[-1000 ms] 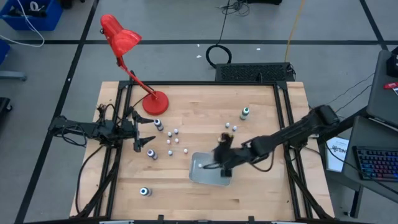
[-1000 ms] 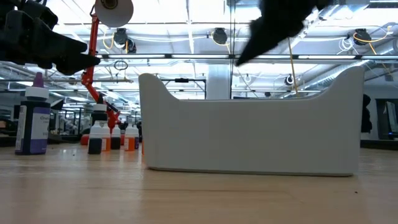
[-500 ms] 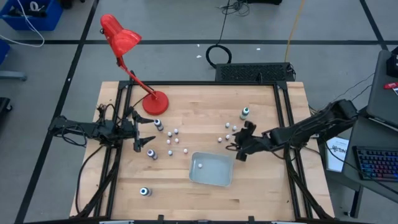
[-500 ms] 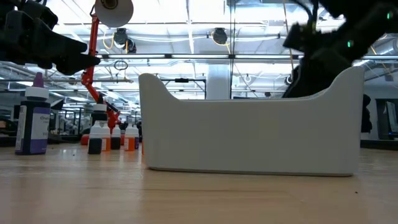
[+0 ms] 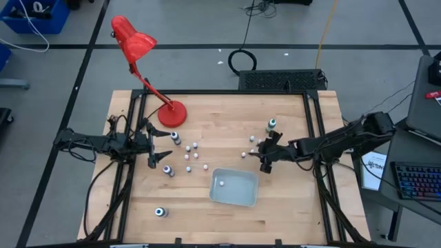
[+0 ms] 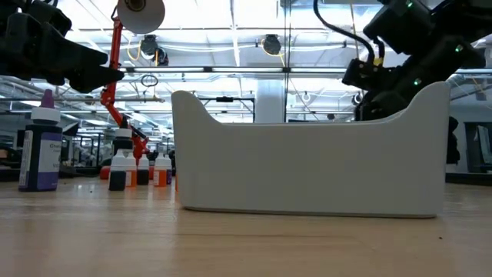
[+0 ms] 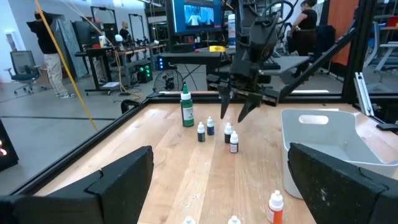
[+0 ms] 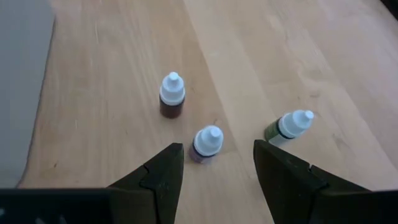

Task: Pick & Place food coloring
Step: Put the small purple food coloring bottle into the gray bin

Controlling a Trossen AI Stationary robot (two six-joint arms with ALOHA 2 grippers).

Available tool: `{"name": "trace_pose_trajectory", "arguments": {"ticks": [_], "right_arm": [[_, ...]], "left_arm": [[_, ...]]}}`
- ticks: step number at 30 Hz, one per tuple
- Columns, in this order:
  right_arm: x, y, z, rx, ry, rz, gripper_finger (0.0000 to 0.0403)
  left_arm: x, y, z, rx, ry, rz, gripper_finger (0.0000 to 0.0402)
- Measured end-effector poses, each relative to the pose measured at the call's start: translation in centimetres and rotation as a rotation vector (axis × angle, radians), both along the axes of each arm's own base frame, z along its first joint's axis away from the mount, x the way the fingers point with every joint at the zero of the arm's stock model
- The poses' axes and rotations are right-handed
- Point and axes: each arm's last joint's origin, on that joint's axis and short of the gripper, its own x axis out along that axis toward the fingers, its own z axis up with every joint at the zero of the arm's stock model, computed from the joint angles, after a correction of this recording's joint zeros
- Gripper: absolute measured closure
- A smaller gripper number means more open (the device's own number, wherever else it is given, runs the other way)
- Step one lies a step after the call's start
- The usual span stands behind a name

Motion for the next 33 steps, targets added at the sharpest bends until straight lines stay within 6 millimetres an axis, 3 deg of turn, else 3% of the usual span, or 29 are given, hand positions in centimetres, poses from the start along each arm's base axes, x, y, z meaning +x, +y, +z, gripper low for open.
{"name": "trace_pose_trajectory", "arguments": {"ticks": [10, 24, 33], "right_arm": [[1.1, -0.7, -1.8, -0.023, 0.031, -0.013, 0.0220], [1.4, -1.0, -1.9, 0.007, 0.019, 0.005, 0.0221], [1.4, -1.0, -1.8, 0.005, 0.020, 0.007, 0.0258]], "left_arm": [[0.0, 0.0, 0.0, 0.000, 0.000, 0.000, 0.0036], [0.0, 0.0, 0.0, 0.000, 0.000, 0.000, 0.0036], [0.0, 0.0, 0.0, 0.000, 0.000, 0.000, 0.0036]]}}
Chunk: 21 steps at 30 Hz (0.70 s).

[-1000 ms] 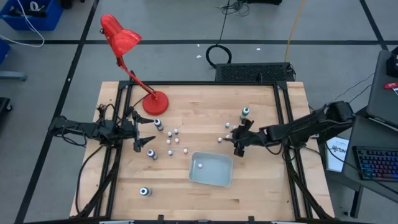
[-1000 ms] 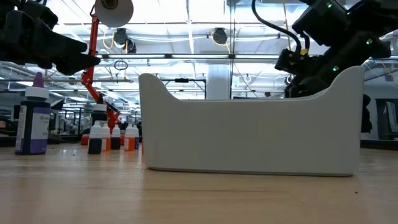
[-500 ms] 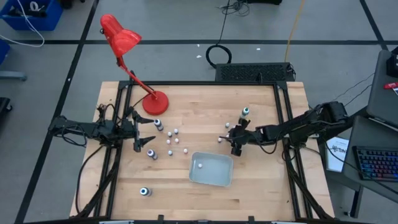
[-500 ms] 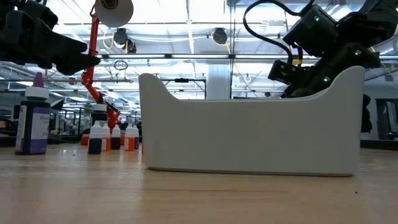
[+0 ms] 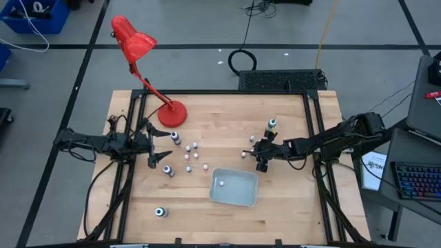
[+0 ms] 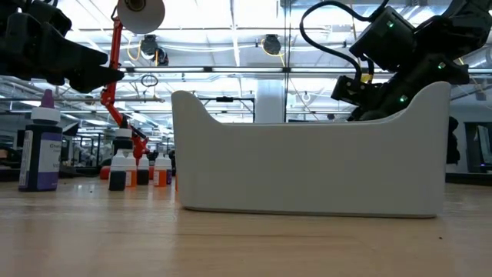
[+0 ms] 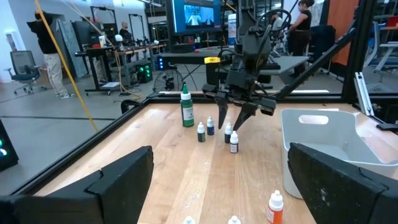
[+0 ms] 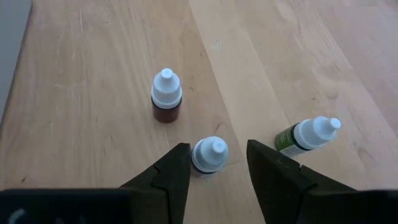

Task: Pick & Place food coloring
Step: Put the small purple food coloring bottle into the gray bin

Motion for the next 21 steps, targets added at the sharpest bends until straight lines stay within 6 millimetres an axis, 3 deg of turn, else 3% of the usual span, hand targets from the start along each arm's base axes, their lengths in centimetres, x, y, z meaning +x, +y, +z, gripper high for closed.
{"name": "trace_pose_trajectory", "arguments": {"ticks": [16, 21], "right_arm": [[0.03, -0.71, 0.00, 0.000, 0.000, -0.029, 0.0242], [0.08, -0.79, -0.06, 0.036, 0.003, -0.006, 0.0253]], "left_arm": [[0.00, 0.00, 0.00, 0.000, 0.000, 0.000, 0.0036], [0.00, 0.00, -0.01, 0.000, 0.001, 0.000, 0.0036]]}}
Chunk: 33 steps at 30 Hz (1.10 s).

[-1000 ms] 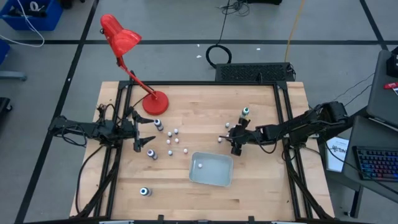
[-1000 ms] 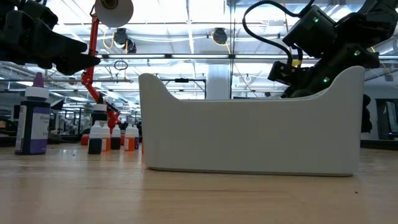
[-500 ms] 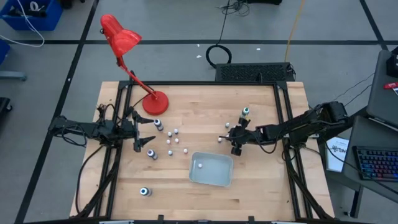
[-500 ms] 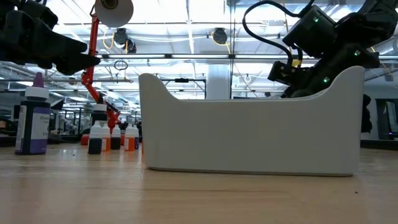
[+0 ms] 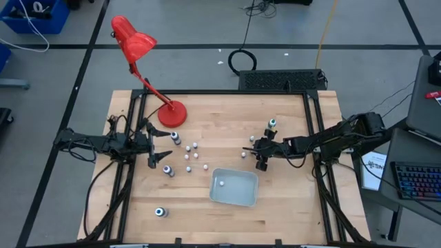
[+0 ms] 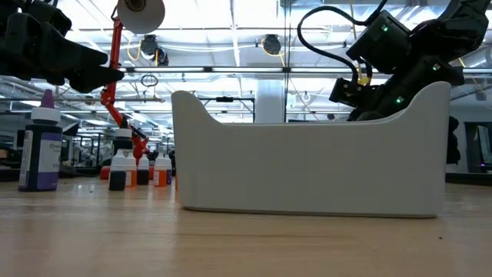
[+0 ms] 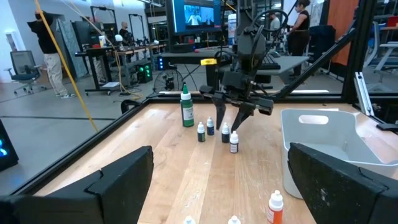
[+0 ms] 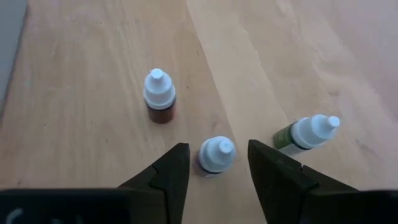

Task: Pick & Place food coloring
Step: Put the small purple food coloring bottle into the gray bin

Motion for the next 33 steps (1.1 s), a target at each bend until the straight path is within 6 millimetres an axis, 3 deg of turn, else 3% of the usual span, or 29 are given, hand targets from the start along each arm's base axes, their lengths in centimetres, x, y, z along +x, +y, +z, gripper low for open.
{"name": "trace_pose_trajectory", "arguments": {"ticks": [9, 13, 24, 33], "right_arm": [[0.22, -0.10, -0.98, -0.001, 0.036, 0.001, 0.0328], [0.27, -0.10, -0.87, -0.003, 0.026, 0.003, 0.0340], [0.46, -0.09, -0.54, 0.000, -0.010, -0.002, 0.0266], [0.53, -0.32, -0.48, -0.007, -0.018, -0.008, 0.0251]], "left_arm": [[0.00, 0.00, 0.02, 0.000, -0.001, 0.000, 0.0036], [0.00, 0.00, 0.01, 0.000, -0.001, 0.000, 0.0036], [0.00, 0.00, 0.00, 0.000, 0.000, 0.000, 0.0036], [0.00, 0.00, 0.01, 0.000, -0.001, 0.000, 0.0036]]}}
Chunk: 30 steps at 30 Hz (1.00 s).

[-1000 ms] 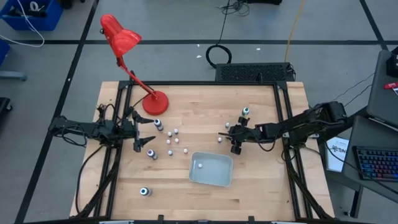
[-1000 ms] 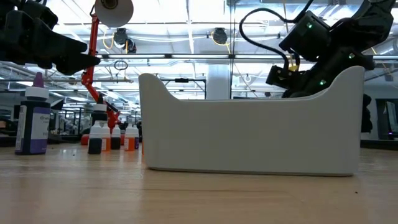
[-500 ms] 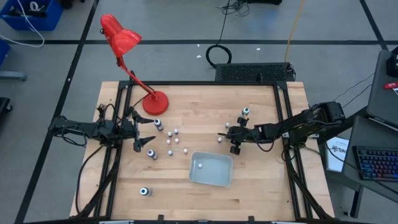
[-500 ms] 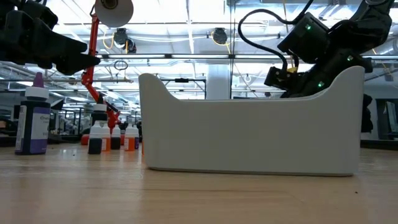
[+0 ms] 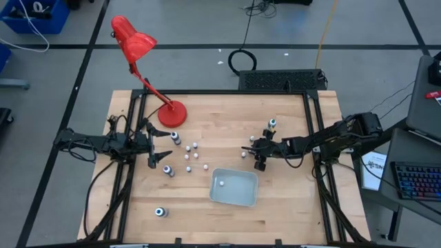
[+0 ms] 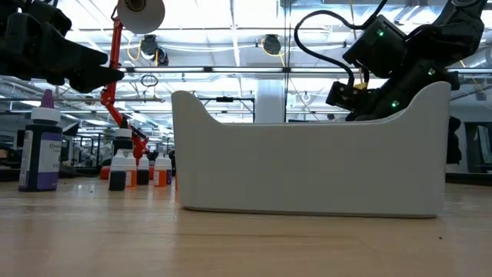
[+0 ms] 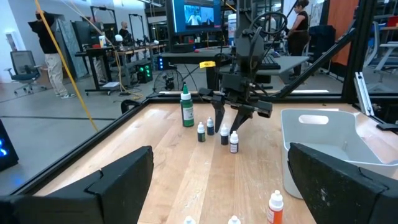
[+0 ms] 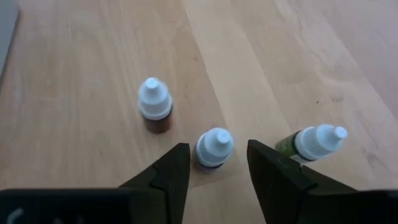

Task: Pick & Place food coloring
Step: Put the small purple food coloring bottle into the gray bin

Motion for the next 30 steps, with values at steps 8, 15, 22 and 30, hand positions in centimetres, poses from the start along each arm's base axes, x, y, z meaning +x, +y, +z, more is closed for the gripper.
{"name": "trace_pose_trajectory", "arguments": {"ticks": [8, 15, 22, 30], "right_arm": [[-0.02, -0.74, -0.01, 0.000, 0.001, -0.029, 0.0259], [0.10, -0.52, 0.10, 0.009, -0.018, -0.024, 0.0259], [0.29, -0.36, 0.28, 0.001, -0.042, -0.008, 0.0255], [0.22, -0.36, 0.21, -0.004, -0.030, -0.004, 0.0261]], "left_arm": [[0.00, 0.00, 0.01, 0.000, 0.000, 0.000, 0.0036], [0.00, 0.00, -0.01, 0.000, 0.000, 0.000, 0.0036], [0.00, 0.00, -0.01, 0.000, 0.000, 0.000, 0.0036], [0.00, 0.00, -0.01, 0.000, 0.000, 0.000, 0.0036]]}}
